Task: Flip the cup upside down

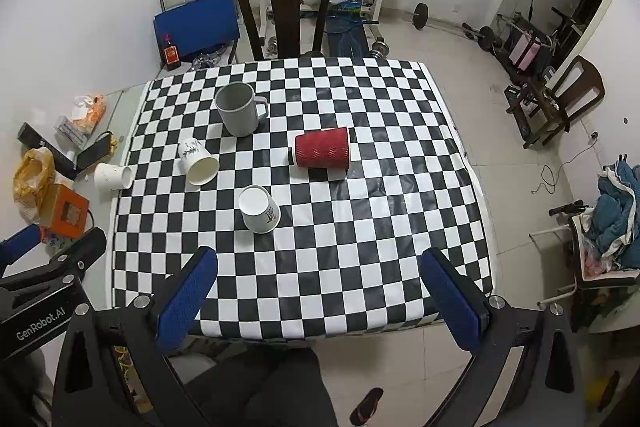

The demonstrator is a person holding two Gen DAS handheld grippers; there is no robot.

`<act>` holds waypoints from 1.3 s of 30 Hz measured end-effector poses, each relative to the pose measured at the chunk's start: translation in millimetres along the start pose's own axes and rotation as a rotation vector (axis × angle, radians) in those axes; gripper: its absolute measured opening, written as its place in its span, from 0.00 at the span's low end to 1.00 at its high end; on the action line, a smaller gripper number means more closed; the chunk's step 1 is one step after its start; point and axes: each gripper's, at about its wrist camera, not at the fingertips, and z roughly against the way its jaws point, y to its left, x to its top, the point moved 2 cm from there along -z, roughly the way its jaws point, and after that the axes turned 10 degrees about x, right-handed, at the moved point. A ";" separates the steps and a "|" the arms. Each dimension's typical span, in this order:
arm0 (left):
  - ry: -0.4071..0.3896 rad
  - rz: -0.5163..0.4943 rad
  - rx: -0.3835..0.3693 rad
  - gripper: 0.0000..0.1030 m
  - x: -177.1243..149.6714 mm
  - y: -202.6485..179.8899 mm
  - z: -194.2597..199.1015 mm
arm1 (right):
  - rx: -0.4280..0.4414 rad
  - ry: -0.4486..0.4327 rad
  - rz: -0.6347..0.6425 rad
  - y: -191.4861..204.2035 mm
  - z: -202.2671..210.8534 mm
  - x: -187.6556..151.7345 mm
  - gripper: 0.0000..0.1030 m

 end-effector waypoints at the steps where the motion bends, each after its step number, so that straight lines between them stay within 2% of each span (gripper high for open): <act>1: -0.005 -0.001 -0.002 1.00 -0.7 0.0 4.6 | 0.001 -0.004 0.000 -0.4 5.8 -0.1 0.99; 15: -0.052 0.015 0.015 1.00 -3.0 5.0 38.3 | 0.006 -0.036 0.030 2.7 52.9 2.9 0.99; 39: -0.046 0.013 0.020 1.00 -3.9 12.6 41.7 | 0.007 -0.030 0.031 9.2 58.3 0.8 0.99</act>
